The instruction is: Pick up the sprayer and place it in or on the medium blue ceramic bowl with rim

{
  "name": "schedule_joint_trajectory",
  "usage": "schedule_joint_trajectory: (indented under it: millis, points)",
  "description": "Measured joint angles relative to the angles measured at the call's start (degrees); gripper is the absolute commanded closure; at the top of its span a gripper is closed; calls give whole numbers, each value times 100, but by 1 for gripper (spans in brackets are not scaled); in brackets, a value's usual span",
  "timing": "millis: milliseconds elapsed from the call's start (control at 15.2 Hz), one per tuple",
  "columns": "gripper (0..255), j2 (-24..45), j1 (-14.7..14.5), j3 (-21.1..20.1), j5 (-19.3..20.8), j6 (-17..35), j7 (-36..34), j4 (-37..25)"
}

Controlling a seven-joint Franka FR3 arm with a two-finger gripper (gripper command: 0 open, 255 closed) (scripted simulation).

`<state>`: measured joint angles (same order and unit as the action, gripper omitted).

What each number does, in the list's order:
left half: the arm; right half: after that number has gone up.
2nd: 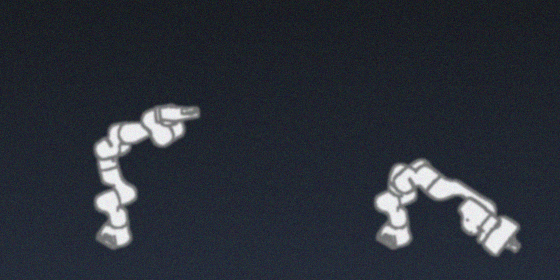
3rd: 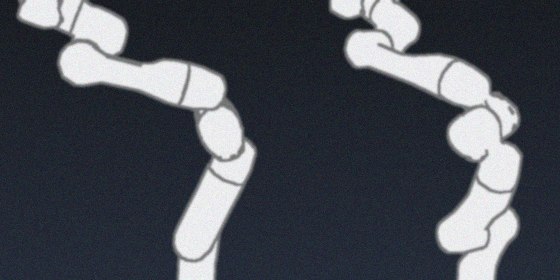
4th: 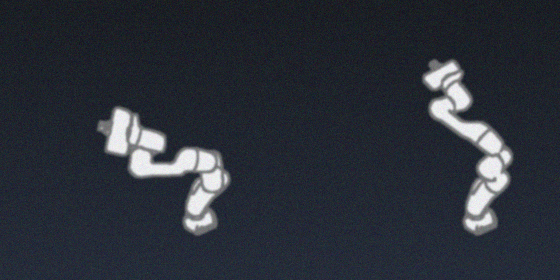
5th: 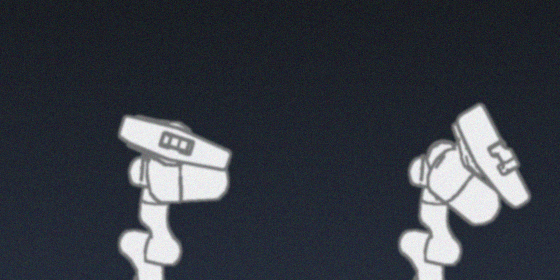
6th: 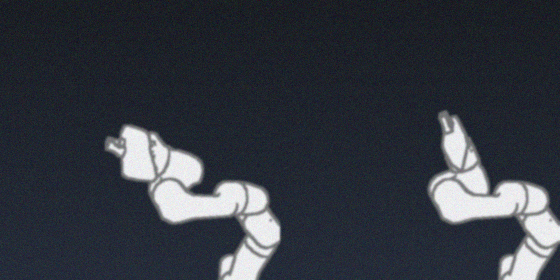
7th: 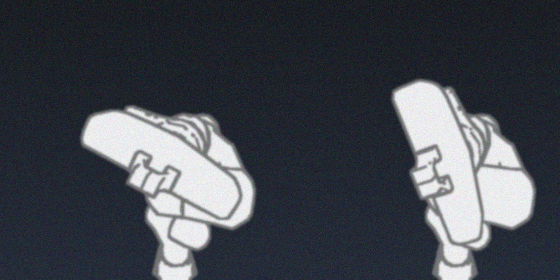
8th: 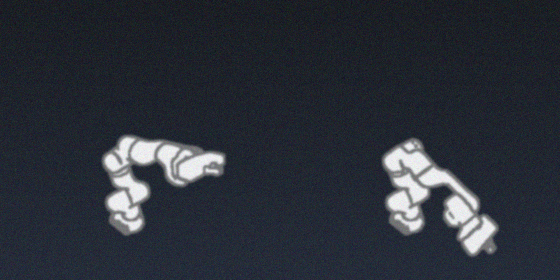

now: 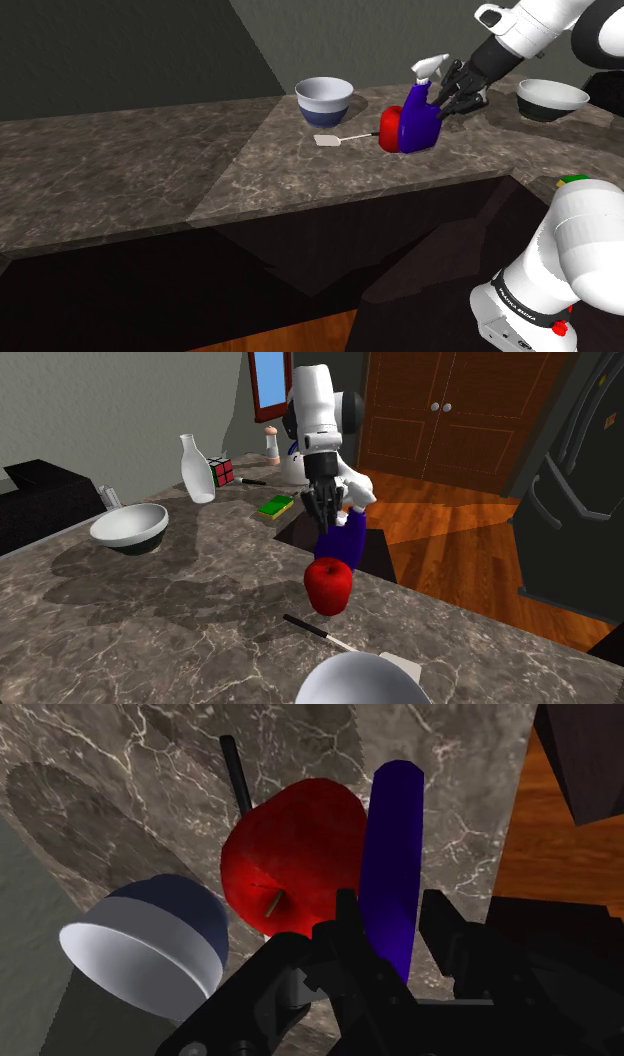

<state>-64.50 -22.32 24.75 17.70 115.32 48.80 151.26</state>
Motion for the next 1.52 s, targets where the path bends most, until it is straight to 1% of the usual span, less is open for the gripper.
schedule_joint_trajectory:
  millis: [792, 1518]
  points:
    - [255, 278, -193, -262, -250, -700, -41, -983]
    - [255, 688, -358, -420, -437, -1354, -34, -2054]
